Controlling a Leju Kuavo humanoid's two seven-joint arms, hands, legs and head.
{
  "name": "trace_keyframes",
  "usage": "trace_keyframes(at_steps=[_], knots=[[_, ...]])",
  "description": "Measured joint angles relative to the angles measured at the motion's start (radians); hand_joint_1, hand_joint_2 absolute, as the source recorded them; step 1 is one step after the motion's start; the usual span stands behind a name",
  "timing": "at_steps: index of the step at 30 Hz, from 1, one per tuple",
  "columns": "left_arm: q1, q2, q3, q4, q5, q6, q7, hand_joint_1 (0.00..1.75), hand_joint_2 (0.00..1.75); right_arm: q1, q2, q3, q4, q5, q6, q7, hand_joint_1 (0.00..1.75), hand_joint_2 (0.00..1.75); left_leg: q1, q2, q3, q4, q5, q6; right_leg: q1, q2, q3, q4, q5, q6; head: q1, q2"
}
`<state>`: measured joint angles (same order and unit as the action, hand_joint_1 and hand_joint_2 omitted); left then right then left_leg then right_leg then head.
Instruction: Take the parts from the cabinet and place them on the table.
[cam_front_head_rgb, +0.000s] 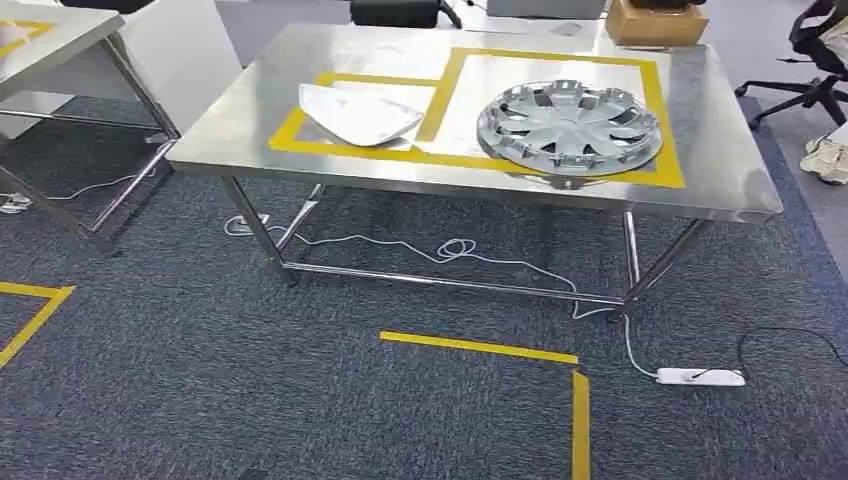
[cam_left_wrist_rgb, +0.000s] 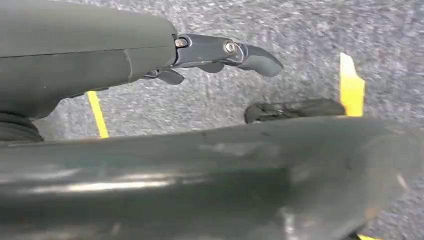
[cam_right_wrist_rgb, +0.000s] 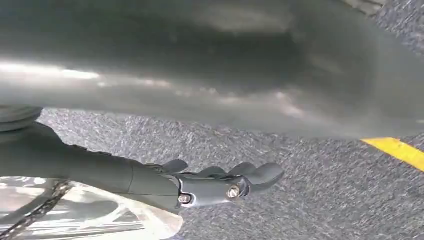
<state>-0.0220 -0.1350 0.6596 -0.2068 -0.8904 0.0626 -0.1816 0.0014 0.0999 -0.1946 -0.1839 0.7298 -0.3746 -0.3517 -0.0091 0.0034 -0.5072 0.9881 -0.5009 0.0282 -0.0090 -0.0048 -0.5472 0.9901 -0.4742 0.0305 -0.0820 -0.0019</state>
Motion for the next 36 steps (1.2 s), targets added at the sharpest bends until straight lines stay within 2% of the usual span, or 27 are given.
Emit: trace_keyframes(at_steps=[1,2,4,5,6,7,8,10,11,12,15,16,17,18,20,21,22,23,25,26,28,30,31,32,33,35,36], knots=[[-0.001,-0.002,0.0,0.0,0.0,0.0,0.0,0.0,0.0,0.0,0.0,0.0,0.0,0.0,0.0,0.0,0.0,0.0,0.009,0.003,0.002,-0.014,0.014,0.006,-0.002,0.001,-0.005,0.008,-0.01,0.005,-0.001,0.0],[-0.003,-0.002,0.0,0.0,0.0,0.0,0.0,0.0,0.0,0.0,-0.001,0.0,0.0,0.0,0.0,0.0,0.0,0.0,0.008,0.004,-0.003,-0.015,0.019,0.012,-0.001,0.003,-0.024,0.033,-0.041,0.009,0.002,0.0],[-0.006,-0.003,0.0,0.0,-0.002,0.0,-0.002,0.0,0.0,-0.001,0.0,0.0,0.0,0.0,-0.001,0.0,0.0,0.0,0.006,0.005,-0.021,-0.014,0.03,0.021,-0.004,0.003,-0.086,0.19,-0.137,0.014,0.007,0.0],[-0.006,-0.003,0.0,0.0,-0.004,0.0,-0.004,0.0,0.0,0.0,0.0,0.0,0.0,0.0,-0.003,-0.001,0.0,0.0,0.004,0.005,-0.029,-0.014,0.035,0.022,-0.004,0.003,-0.116,0.267,-0.171,0.017,0.006,0.0],[-0.005,-0.002,0.0,0.0,-0.006,0.0,-0.007,0.0,0.0,0.001,0.0,0.0,0.0,-0.002,-0.006,-0.002,0.0,0.0,0.003,0.006,-0.036,-0.012,0.039,0.021,-0.004,0.003,-0.131,0.312,-0.185,0.019,0.008,0.0],[-0.005,-0.001,0.0,0.0,-0.008,-0.003,-0.011,0.0,0.0,0.001,0.0,-0.002,0.0,-0.004,-0.009,-0.003,0.0,0.0,0.003,0.006,-0.043,-0.01,0.044,0.019,-0.004,0.003,-0.123,0.312,-0.175,0.021,0.006,0.0],[-0.004,-0.001,0.0,0.0,-0.008,-0.003,-0.014,0.0,0.0,0.001,0.0,-0.003,0.0,-0.006,-0.01,-0.003,0.0,0.0,0.004,0.006,-0.049,-0.006,0.047,0.017,-0.004,0.003,-0.087,0.258,-0.143,0.02,0.007,0.0],[-0.006,-0.001,0.0,0.0,-0.008,-0.004,-0.017,0.0,0.0,-0.001,0.0,-0.006,0.0,-0.009,-0.008,-0.003,0.0,0.0,0.006,0.006,-0.057,0.004,0.049,0.013,-0.006,0.002,0.03,0.062,-0.064,0.018,0.007,0.0],[-0.008,-0.001,0.0,0.0,-0.008,-0.005,-0.017,0.0,0.0,-0.004,0.0,-0.006,0.0,-0.009,-0.007,-0.002,0.0,0.0,0.004,0.006,-0.06,0.009,0.051,0.009,-0.007,0.003,0.064,-0.007,-0.071,0.017,0.007,0.0],[-0.01,0.0,0.001,0.0,-0.008,-0.005,-0.017,0.0,0.0,-0.007,0.0,-0.006,0.0,-0.01,-0.005,-0.001,0.0,0.0,-0.002,0.005,-0.065,0.016,0.05,0.003,-0.003,0.007,0.062,-0.013,-0.067,0.008,0.005,0.0],[-0.011,0.0,0.001,0.0,-0.009,-0.006,-0.011,0.0,0.0,-0.003,0.0,-0.006,0.0,-0.009,0.001,0.005,0.0,0.0,0.001,0.005,-0.066,0.013,0.063,-0.016,0.002,0.006,0.055,-0.006,-0.058,-0.008,0.005,0.0],[-0.01,0.001,0.002,0.0,-0.009,-0.006,-0.01,0.0,0.0,-0.003,0.0,-0.006,0.0,-0.009,0.003,0.005,0.0,0.0,0.001,0.004,-0.069,0.026,0.055,-0.021,-0.005,0.002,0.051,-0.013,-0.047,-0.022,0.007,0.0],[-0.009,0.001,0.002,0.0,-0.009,-0.006,-0.008,0.0,0.0,-0.004,0.0,-0.006,0.0,-0.009,0.005,0.006,0.0,0.0,0.002,0.003,-0.08,0.05,0.026,-0.028,-0.005,0.001,0.048,-0.012,-0.043,-0.027,0.002,0.0],[-0.009,0.001,0.002,0.0,-0.01,-0.006,-0.007,0.0,0.0,-0.004,-0.001,-0.006,0.0,-0.009,0.005,0.008,0.0,0.0,0.006,0.002,-0.099,0.107,-0.024,-0.034,-0.005,0.0,0.043,-0.012,-0.04,-0.033,-0.003,0.0],[-0.01,0.001,0.002,0.0,-0.01,-0.007,-0.006,0.0,0.0,-0.004,-0.001,-0.008,0.0,-0.009,0.005,0.008,0.0,0.0,0.01,0.002,-0.151,0.26,-0.113,-0.041,-0.003,-0.001,0.04,-0.009,-0.031,-0.035,-0.003,0.0],[-0.01,0.001,0.002,0.0,-0.01,-0.007,-0.005,0.0,0.0,-0.003,-0.001,-0.01,0.0,-0.009,0.006,0.009,0.0,0.0,0.011,0.002,-0.169,0.323,-0.138,-0.042,-0.003,-0.001,0.032,-0.006,-0.027,-0.034,-0.003,0.0],[-0.009,0.001,0.002,0.0,-0.01,-0.007,-0.004,0.0,0.0,-0.002,-0.001,-0.011,0.0,-0.009,0.006,0.009,0.0,0.0,0.012,0.002,-0.163,0.329,-0.132,-0.042,-0.002,0.0,0.026,-0.004,-0.024,-0.033,-0.003,0.0],[-0.008,0.001,0.002,0.0,-0.01,-0.007,-0.004,0.0,0.0,-0.002,-0.001,-0.012,0.0,-0.009,0.006,0.009,0.0,0.0,0.012,0.002,-0.136,0.292,-0.103,-0.04,-0.002,0.0,0.023,-0.002,-0.023,-0.031,-0.003,0.0],[-0.009,0.001,0.002,0.0,-0.01,-0.007,-0.004,0.0,0.0,-0.003,-0.001,-0.014,0.0,-0.009,0.006,0.01,0.0,0.0,0.011,0.002,-0.044,0.123,-0.021,-0.028,-0.001,0.001,0.023,0.0,-0.021,-0.029,-0.003,0.0],[-0.01,0.001,0.002,0.0,-0.01,-0.007,-0.004,0.0,0.0,-0.004,-0.001,-0.014,0.0,-0.009,0.006,0.01,0.0,0.0,0.008,0.001,-0.002,0.036,0.006,-0.018,-0.002,0.001,0.023,0.0,-0.02,-0.027,-0.003,0.0],[-0.014,0.001,0.002,0.0,-0.011,-0.006,-0.004,0.0,0.0,-0.006,-0.001,-0.015,0.0,-0.008,0.006,0.01,0.0,0.0,0.003,0.001,0.005,0.007,-0.005,-0.01,0.003,0.0,0.01,0.005,-0.013,-0.013,-0.003,0.0],[-0.012,0.001,0.002,0.0,-0.011,-0.006,-0.004,0.0,0.0,-0.006,-0.001,-0.016,0.0,-0.008,0.006,0.011,0.0,0.0,0.0,0.001,-0.003,0.01,-0.002,-0.005,0.0,-0.001,0.006,0.002,-0.005,-0.002,-0.003,0.0],[-0.01,0.0,0.002,0.0,-0.011,-0.006,-0.004,0.0,0.0,-0.006,-0.001,-0.016,0.0,-0.008,0.006,0.011,0.0,0.0,0.004,0.001,-0.007,-0.002,0.007,0.003,0.002,-0.001,0.006,0.001,-0.002,0.005,-0.001,0.0],[-0.011,-0.001,0.002,0.0,-0.011,-0.005,-0.004,0.0,0.0,-0.006,-0.005,-0.016,0.0,-0.008,0.006,0.013,0.0,0.0,0.008,0.006,-0.004,-0.011,0.017,0.007,-0.001,0.003,-0.01,0.015,-0.02,0.008,-0.002,0.0],[-0.014,-0.002,0.003,0.0,-0.011,-0.006,-0.004,0.0,0.0,-0.005,-0.005,-0.016,0.0,-0.008,0.006,0.012,0.0,0.0,0.008,0.006,-0.011,-0.014,0.024,0.016,-0.001,0.003,-0.031,0.061,-0.063,0.012,0.001,0.0],[-0.016,-0.005,0.003,0.0,-0.012,-0.007,-0.004,0.0,0.0,-0.006,-0.005,-0.016,0.0,-0.007,0.006,0.013,0.0,0.0,0.005,0.006,-0.027,-0.012,0.033,0.022,-0.004,0.003,-0.095,0.222,-0.149,0.02,0.007,0.0],[-0.015,-0.005,0.003,0.0,-0.013,-0.007,-0.004,0.0,0.0,-0.005,-0.006,-0.016,0.0,-0.007,0.006,0.013,0.0,0.0,0.004,0.007,-0.034,-0.012,0.037,0.022,-0.003,0.003,-0.121,0.291,-0.177,0.023,0.008,0.0]])
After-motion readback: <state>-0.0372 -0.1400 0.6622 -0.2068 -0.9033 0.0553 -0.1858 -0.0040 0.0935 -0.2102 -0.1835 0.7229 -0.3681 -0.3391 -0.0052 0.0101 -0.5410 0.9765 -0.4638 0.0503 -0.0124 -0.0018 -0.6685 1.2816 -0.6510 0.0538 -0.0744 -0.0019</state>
